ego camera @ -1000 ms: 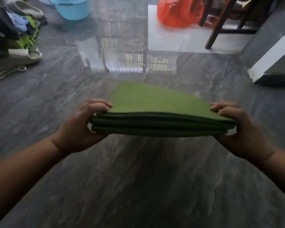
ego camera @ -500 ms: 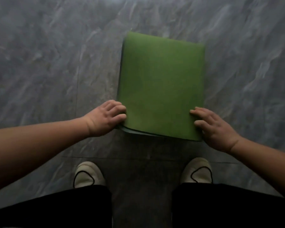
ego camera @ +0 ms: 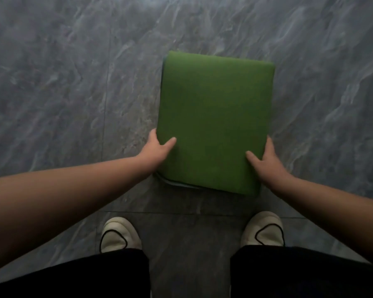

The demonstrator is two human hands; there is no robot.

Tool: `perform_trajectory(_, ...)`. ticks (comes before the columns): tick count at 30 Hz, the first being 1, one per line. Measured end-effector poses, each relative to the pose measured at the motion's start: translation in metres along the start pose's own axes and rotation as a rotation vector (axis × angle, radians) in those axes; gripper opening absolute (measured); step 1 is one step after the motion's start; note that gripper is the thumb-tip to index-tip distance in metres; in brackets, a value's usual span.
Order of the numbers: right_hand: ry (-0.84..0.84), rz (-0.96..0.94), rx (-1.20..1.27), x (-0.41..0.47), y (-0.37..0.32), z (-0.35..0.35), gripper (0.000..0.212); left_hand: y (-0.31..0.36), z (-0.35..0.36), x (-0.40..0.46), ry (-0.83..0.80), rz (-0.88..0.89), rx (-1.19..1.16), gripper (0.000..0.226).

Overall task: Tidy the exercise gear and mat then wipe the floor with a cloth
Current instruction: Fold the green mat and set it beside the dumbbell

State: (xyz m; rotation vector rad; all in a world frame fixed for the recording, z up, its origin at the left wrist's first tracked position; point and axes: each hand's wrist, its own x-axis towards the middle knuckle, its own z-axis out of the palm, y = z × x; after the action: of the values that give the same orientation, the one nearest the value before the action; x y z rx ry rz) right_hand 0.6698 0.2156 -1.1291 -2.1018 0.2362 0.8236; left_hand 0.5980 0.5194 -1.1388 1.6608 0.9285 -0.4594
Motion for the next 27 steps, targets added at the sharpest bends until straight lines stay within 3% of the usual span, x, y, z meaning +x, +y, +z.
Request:
perform_trajectory(5,0.066,-0.054,-0.260,0.013,0.000,0.001,0.074,-0.009,0.009,0.004,0.089,0.055,0.411,0.087)
perform_trajectory(9,0.050,-0.032,-0.330,0.019,-0.001,-0.005,0.067,-0.007,0.008,0.008,0.112,0.062,0.525,0.093)
perform_trajectory(13,0.126,-0.155,-0.555,0.018,-0.006,-0.015,0.108,0.001,0.006,0.000,0.161,0.206,0.707,0.106)
perform_trajectory(16,0.085,-0.255,-0.647,0.022,-0.014,-0.019,0.123,0.014,0.006,-0.001,0.048,0.322,0.762,0.108)
perform_trajectory(19,-0.023,-0.241,-0.615,0.029,-0.018,-0.017,0.121,0.027,0.010,-0.002,-0.072,0.272,0.746,0.105)
perform_trajectory(23,-0.059,-0.258,-0.853,0.040,-0.021,-0.026,0.113,0.037,0.015,0.003,-0.064,0.270,0.942,0.083)
perform_trajectory(27,0.074,-0.457,-1.120,0.051,-0.035,-0.031,0.096,0.056,0.010,0.025,0.011,0.585,1.335,0.065)
